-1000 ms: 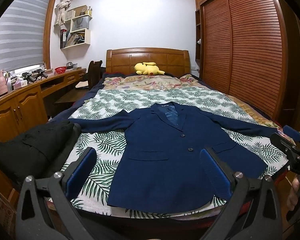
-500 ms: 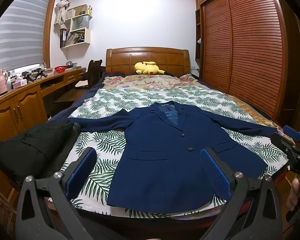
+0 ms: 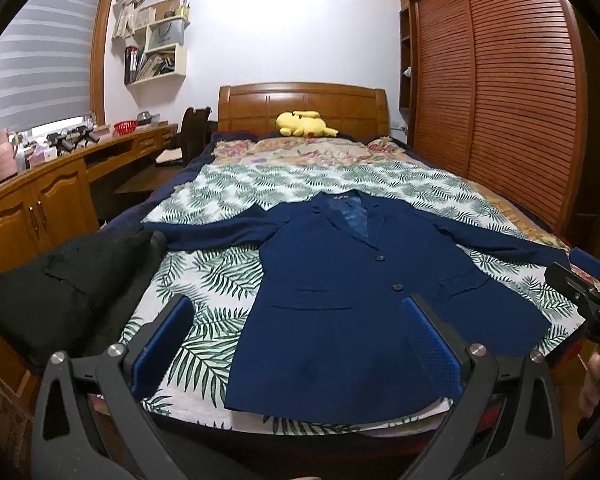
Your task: Fold large clothes
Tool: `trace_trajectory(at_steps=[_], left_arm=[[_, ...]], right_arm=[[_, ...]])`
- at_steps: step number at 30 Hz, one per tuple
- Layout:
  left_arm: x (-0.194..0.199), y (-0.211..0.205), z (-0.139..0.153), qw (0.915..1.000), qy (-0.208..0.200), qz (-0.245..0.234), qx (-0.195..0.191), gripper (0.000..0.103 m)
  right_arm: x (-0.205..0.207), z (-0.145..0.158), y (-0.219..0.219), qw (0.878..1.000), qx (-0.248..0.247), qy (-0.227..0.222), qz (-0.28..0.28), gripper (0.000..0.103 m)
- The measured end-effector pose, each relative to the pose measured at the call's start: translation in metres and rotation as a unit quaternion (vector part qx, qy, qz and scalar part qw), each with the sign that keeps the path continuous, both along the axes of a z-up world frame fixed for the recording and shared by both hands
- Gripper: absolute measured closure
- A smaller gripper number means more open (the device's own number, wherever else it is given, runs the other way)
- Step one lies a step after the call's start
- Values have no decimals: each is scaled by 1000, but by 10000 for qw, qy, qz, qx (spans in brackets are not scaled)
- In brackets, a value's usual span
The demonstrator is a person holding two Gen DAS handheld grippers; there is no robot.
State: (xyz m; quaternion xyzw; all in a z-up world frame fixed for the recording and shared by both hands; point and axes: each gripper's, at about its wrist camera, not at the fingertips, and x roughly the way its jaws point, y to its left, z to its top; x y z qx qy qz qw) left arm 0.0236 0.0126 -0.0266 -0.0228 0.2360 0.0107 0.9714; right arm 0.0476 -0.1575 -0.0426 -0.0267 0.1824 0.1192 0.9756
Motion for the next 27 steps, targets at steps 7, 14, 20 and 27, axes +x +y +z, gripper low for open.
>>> trace_trajectory(at_steps=[7, 14, 20, 27], left_arm=[[15, 17, -17, 9997, 195, 112, -35, 0], [30, 29, -31, 9992, 351, 179, 15, 0], [45, 35, -38, 9990, 406, 162, 122, 0], [67, 42, -46, 9987, 456, 150, 190, 0]], right_arm=[[19, -8, 8, 9999, 7, 155, 69, 0], [36, -17, 15, 9995, -8, 284, 160, 0], [55, -22, 24, 9990, -88, 323, 289, 0], [84, -34, 35, 9983, -71, 394, 423, 0]])
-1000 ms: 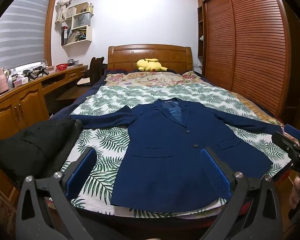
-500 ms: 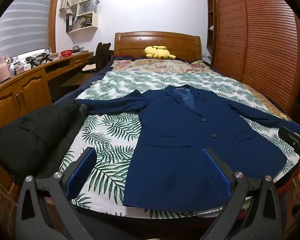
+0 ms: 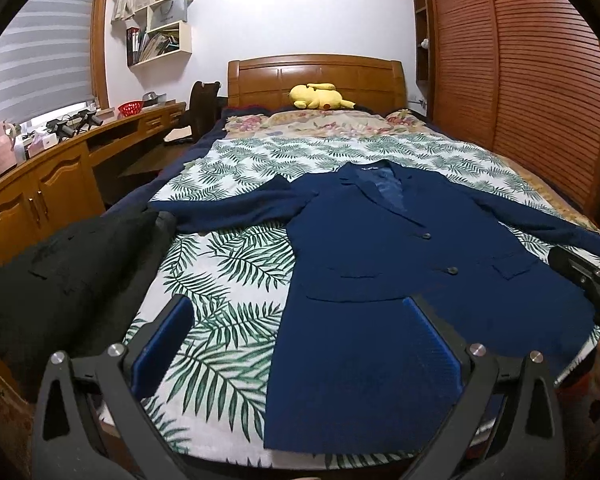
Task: Fold large clothes
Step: 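Move the left tool to the blazer sleeve nearest it and grasp the cuff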
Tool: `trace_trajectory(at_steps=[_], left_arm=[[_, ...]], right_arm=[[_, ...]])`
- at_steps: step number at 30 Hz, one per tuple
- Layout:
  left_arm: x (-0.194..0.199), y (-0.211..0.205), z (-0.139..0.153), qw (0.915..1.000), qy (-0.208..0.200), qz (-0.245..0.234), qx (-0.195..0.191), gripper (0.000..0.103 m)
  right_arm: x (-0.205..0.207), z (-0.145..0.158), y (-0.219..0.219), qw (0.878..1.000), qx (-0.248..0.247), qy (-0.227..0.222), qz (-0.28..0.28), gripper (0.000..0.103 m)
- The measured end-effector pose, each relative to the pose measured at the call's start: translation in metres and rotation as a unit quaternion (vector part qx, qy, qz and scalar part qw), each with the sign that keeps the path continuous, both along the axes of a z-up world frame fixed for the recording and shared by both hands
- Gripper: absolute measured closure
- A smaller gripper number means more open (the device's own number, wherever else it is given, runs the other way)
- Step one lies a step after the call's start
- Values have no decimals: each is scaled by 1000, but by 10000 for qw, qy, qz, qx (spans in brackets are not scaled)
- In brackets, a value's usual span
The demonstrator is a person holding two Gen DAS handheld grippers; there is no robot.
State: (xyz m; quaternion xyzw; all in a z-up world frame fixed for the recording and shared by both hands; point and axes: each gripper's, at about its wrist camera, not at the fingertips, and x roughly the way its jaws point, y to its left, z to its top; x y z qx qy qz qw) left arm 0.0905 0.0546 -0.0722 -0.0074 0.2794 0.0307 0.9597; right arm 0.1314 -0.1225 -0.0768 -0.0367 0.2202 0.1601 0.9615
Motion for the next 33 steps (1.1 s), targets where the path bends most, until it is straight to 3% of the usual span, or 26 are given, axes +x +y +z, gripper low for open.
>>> trace_trajectory(at_steps=[10, 22, 28, 33], left_arm=[[47, 22, -11, 9999, 125, 47, 22, 0], [113, 71, -17, 9987, 419, 281, -55, 0], [150, 96, -19, 9980, 517, 339, -164, 0], [185, 110, -28, 9971, 666, 276, -259, 0]], right_arm=[[57, -19, 11, 9996, 135, 124, 207, 0], [139, -19, 40, 9977, 76, 234, 637, 0], [173, -22, 59, 9966, -181, 165, 785, 0], [189, -46, 65, 9953, -366, 284, 849, 0]])
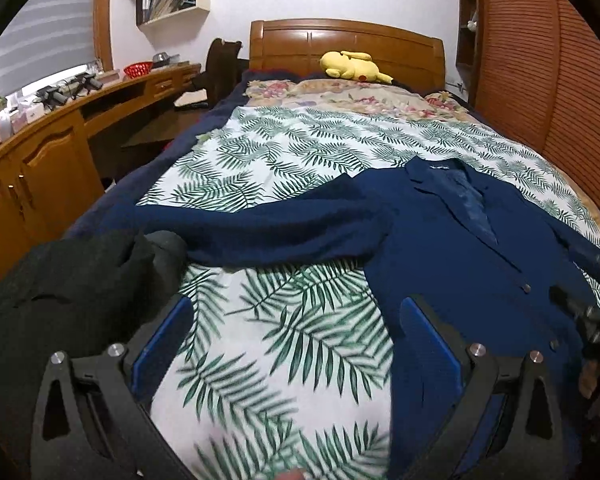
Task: Fold large clothes
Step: 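Move the left tool to the blazer sleeve nearest it and grasp the cuff, then lift the sleeve with the left tool and fold it across the blazer front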
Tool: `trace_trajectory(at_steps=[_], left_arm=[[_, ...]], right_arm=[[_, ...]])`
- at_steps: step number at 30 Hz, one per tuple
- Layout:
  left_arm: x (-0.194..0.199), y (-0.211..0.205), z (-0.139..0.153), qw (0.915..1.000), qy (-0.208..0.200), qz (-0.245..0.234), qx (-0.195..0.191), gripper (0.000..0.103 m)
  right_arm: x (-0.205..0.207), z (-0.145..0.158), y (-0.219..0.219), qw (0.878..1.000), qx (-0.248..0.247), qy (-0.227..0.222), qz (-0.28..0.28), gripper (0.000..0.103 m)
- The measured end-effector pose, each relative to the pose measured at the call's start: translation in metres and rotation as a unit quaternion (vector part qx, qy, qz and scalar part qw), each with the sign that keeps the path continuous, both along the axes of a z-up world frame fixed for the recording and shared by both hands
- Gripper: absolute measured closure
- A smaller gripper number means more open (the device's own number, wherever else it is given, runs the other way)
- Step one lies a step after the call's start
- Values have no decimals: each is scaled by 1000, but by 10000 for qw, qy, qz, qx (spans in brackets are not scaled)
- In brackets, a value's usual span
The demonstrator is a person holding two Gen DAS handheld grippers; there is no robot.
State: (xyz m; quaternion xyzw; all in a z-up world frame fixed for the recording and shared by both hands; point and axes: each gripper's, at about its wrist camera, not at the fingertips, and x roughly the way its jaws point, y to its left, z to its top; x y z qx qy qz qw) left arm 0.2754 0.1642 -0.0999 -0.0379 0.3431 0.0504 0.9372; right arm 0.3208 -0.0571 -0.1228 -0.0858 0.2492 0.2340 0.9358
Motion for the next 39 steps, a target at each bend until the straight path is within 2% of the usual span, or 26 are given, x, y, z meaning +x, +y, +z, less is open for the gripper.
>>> trace_trajectory(at_steps=[4, 9, 15, 21, 24, 26, 31, 33, 38, 39], left_arm=[[29, 5, -8, 9999, 155, -8, 21, 0], [70, 24, -28, 9980, 442, 134, -426, 0], [107, 46, -52, 9928, 716, 421, -864, 5], [126, 64, -77, 9818, 1021, 732, -1426, 6], [131, 66, -86, 9789, 1088, 778, -1542, 6], [135, 68, -91, 9767, 1131, 778, -1649, 13], [143, 66, -99, 9748, 1197, 829, -1690, 17], [146, 67, -99, 9759, 1143, 858, -1651, 22], [155, 76, -101, 9753, 1163, 1027, -1574, 66], [158, 77, -102, 9754, 1193, 1021, -1545, 71]], right_arm=[[10, -19, 0, 9996, -100, 253, 35, 0], [14, -36, 5, 9989, -193, 432, 62, 0], [18, -40, 2, 9986, -126, 510, 62, 0], [18, -42, 3, 9983, -133, 571, 51, 0], [18, -43, 4, 9983, -173, 562, 57, 0], [18, -43, 5, 9982, -175, 569, 59, 0], [18, -43, 5, 9981, -169, 595, 61, 0], [18, -44, 6, 9981, -178, 593, 65, 0], [18, -44, 6, 9981, -176, 595, 62, 0], [17, -44, 6, 9981, -174, 595, 63, 0]])
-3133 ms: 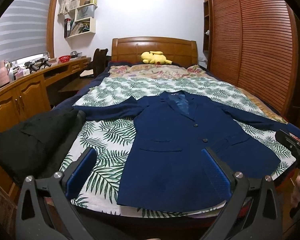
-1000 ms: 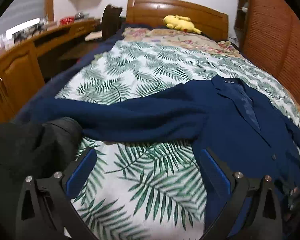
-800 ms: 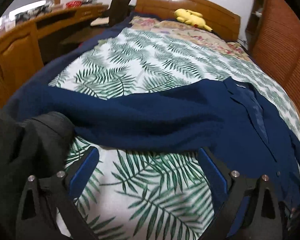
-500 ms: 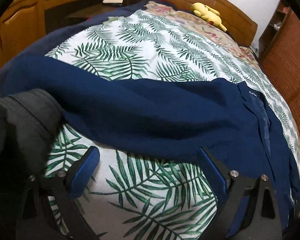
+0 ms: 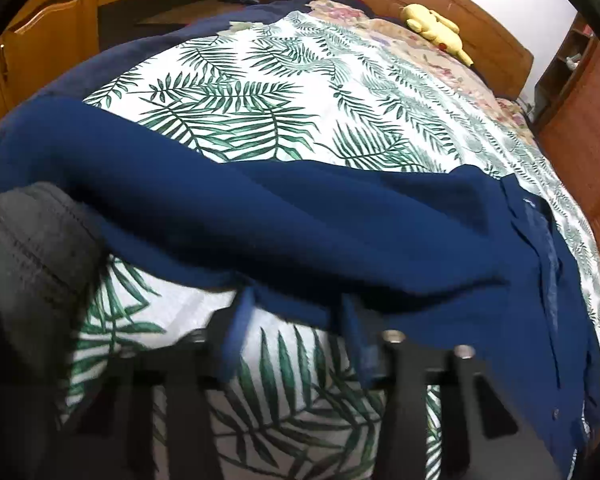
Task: Fold large clothes
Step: 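Lift the sleeve with the left tool and fold it across the blazer front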
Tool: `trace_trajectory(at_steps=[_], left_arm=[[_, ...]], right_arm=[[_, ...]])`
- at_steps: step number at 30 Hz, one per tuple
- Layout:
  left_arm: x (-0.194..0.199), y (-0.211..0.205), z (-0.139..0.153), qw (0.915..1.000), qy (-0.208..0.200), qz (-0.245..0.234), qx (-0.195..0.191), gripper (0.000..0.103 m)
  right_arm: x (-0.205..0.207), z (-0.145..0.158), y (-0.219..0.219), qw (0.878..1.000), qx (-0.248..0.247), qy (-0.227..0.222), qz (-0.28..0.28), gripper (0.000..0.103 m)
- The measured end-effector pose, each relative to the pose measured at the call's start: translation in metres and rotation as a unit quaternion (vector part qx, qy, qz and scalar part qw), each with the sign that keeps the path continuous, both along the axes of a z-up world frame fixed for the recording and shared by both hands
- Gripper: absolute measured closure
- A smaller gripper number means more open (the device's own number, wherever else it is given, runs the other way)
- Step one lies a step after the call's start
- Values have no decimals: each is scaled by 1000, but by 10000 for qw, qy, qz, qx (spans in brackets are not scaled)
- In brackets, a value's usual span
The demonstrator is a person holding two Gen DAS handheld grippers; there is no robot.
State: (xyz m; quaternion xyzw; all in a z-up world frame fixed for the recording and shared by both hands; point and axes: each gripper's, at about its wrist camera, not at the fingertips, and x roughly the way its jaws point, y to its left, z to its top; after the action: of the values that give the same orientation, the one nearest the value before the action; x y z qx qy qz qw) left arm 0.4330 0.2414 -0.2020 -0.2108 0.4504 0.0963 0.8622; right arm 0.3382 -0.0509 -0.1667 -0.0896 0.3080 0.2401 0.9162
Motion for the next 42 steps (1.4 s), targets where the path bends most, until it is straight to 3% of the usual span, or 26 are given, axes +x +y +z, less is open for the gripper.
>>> trace_trajectory(at_steps=[2, 6, 13, 18, 25, 32, 36, 42], left_arm=[[2, 2, 0, 9999, 28, -7, 97, 93], [4, 0, 6, 9994, 80, -107, 314, 103], [0, -26, 48, 9950, -277, -393, 880, 103], [-4, -71, 94, 9854, -602, -966, 1268, 103], [-13, -124, 133, 9762, -759, -1651, 1180, 103], [-29, -141, 136, 9701, -564, -1977, 1287, 98], [-45, -133, 134, 9664, -636, -1875, 1641, 90], [-35, -96, 101, 9744, -258, -1494, 1662, 83]], right_arm=[[-1, 0, 1, 10000, -2, -4, -1, 0], [-1, 0, 1, 10000, -2, -6, 3, 0], [-1, 0, 2, 10000, 10, -17, -1, 0], [-2, 1, 2, 10000, 16, -23, 3, 0], [-3, 2, 1, 10000, 38, -31, 2, 0], [-3, 2, 1, 10000, 20, -30, 13, 0], [-2, 3, 1, 10000, 12, -33, 16, 0], [-2, 2, 1, 10000, 6, -35, 16, 0]])
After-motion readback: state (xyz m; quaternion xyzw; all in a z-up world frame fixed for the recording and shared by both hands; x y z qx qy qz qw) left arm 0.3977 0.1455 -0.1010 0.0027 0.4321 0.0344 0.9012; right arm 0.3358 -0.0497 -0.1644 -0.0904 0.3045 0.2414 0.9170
